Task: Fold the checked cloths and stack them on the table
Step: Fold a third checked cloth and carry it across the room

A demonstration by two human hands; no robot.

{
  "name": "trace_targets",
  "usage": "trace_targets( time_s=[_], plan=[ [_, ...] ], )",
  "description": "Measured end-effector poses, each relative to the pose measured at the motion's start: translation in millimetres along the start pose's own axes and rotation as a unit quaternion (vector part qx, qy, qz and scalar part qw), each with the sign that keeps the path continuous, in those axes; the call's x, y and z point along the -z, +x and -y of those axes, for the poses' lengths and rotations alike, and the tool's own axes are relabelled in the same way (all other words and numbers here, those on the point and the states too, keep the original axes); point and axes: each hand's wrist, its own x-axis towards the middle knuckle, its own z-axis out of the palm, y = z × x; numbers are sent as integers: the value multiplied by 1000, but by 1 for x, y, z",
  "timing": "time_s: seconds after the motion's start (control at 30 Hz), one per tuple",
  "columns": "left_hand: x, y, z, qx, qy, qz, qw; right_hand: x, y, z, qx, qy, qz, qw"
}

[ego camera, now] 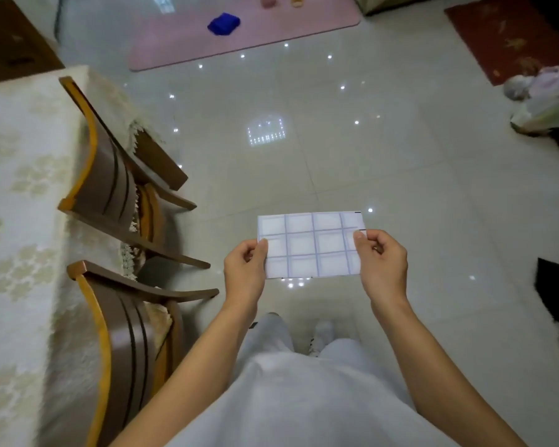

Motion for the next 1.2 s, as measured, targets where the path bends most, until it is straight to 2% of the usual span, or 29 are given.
trace_targets(
  time_s=[0.37,0.67,0.83,1.2],
  plan=[
    [1,92,-31,30,-28,-82,996,-78,96,44,3,-49,99,994],
    [41,242,-84,54,-37,-106,992,-211,183,123,27,-86,142,986],
    [74,320,-128,39,-52,-116,991,-290,228,170,38,-88,149,984],
    [116,436,-178,45,-95,-157,982,-411,299,228,66,-114,213,968]
  ],
)
